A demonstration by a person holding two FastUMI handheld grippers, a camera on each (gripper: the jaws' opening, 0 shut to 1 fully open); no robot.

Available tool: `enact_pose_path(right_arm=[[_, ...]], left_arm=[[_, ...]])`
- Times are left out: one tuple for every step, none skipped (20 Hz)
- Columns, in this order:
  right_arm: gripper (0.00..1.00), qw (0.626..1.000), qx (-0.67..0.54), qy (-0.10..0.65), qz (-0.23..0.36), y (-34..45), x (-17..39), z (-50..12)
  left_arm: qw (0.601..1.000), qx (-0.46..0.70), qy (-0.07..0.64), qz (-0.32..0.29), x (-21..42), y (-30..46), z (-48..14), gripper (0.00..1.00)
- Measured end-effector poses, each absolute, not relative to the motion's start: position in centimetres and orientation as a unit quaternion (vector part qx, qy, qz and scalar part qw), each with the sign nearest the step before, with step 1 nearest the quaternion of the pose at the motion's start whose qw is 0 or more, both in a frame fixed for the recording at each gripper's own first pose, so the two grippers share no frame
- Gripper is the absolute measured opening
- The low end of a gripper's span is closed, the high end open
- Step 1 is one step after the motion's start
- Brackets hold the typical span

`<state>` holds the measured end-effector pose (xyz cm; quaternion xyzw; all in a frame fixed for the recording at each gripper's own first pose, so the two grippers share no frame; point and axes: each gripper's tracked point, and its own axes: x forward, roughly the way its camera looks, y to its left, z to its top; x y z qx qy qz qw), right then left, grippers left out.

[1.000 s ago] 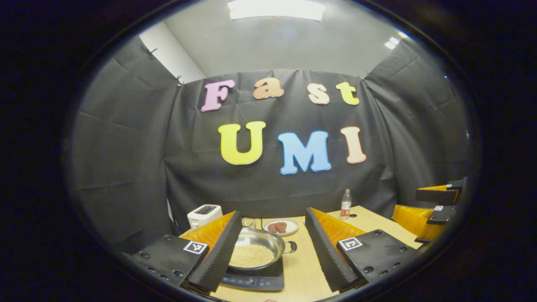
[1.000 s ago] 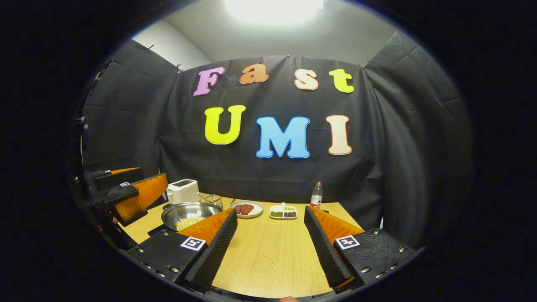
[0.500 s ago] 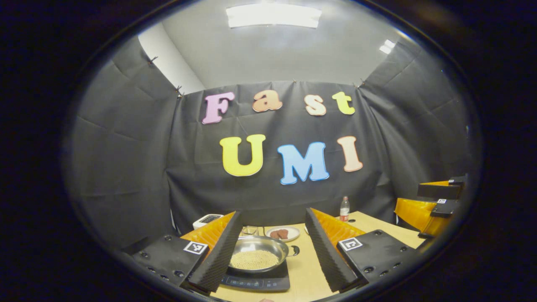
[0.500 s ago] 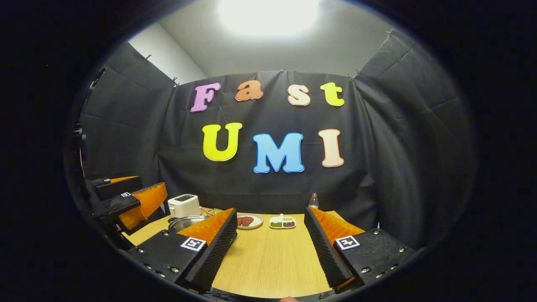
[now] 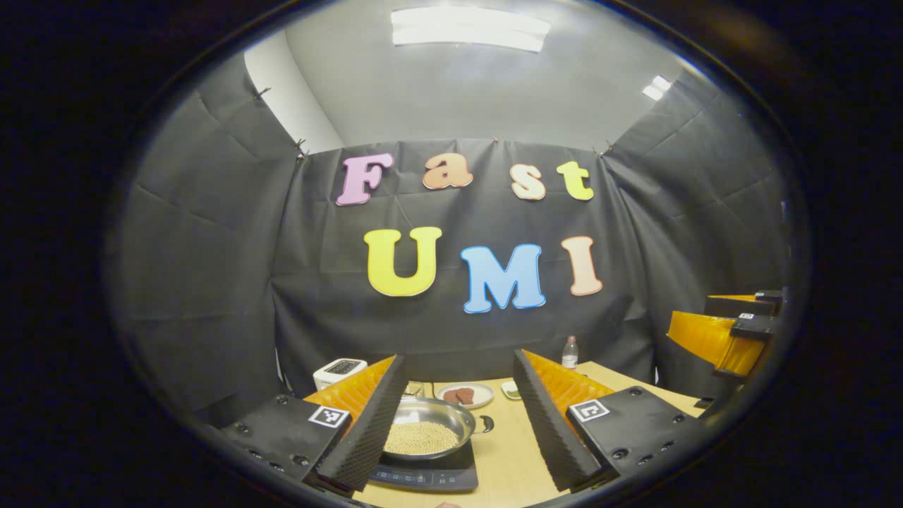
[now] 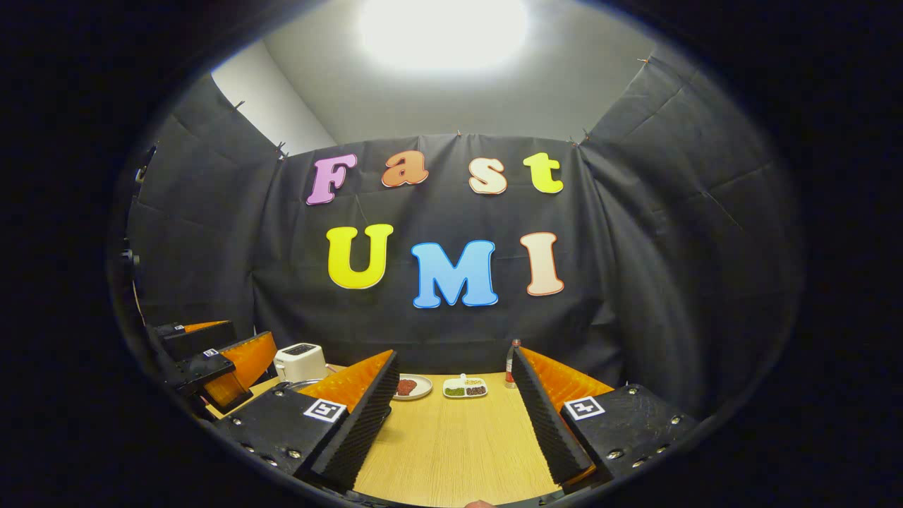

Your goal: First push the handle of the pot to place it horizontally, then grasp the pot with both hands and set it on the induction cooktop.

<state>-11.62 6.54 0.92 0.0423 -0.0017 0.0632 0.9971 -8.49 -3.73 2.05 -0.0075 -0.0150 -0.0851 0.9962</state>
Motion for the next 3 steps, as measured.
enact_pose_path(right_arm=[[0.97,0.997,0.045,-0.004,0.061,6.57,-11.57,1.00],[0.97,0.997,0.046,-0.005,0.059,6.66,-11.46,1.07],[0.96,0.997,0.044,-0.006,0.057,6.61,-11.35,1.10]], left_arm=[[0.996,-0.009,-0.015,-0.084,-8.43,-3.47,2.14,1.00],[0.996,-0.011,-0.016,-0.083,-8.28,-3.28,2.19,0.98],[0.996,-0.014,-0.018,-0.084,-8.15,-3.14,2.26,0.98]])
